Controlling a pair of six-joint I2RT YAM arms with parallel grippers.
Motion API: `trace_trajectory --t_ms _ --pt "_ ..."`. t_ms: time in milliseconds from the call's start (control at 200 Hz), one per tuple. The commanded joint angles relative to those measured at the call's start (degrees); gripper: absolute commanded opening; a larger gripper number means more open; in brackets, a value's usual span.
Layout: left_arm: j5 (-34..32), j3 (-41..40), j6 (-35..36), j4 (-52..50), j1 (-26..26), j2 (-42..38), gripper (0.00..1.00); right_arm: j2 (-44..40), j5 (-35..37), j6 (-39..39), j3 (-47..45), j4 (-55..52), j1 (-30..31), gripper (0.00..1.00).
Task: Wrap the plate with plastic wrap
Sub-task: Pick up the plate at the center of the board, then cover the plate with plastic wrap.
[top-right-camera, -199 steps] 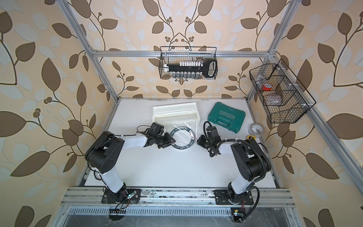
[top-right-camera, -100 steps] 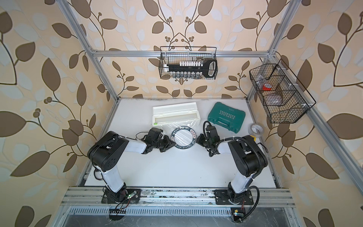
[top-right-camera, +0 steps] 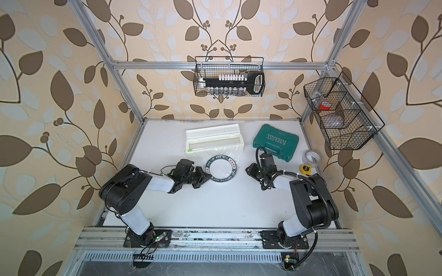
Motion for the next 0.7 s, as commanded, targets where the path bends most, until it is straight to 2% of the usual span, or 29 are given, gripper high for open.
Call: trace_trajectory --t_ms 0,150,255,405,700 --pt "-2.30 0.20 -0.14 -3.83 -1.07 -6.21 0.00 -5.84 -0.26 -1.94 -1.27 -10.08 -0.84 0.45" --pt "-2.53 0.58 0.87 -5.94 -1.52 -7.93 0.00 -9.38 -4.04 1.85 1.06 -11.58 5.15 0.49" --pt "-2.70 0.83 0.96 -6.19 -2.04 -8.59 0.00 -7.05 -6.16 4.74 4.02 -9.69 8.41 0.52" --pt "-3.28 1.53 1.81 -8.36 -2.87 -10.31 0.00 -2.37 -4.65 5.00 9.52 -9.27 12.11 0.53" --pt "-3.80 1.50 2.34 -9.75 -3.50 -12.62 0.00 6.72 -3.66 3.04 14.77 -8.89 13.14 0.43"
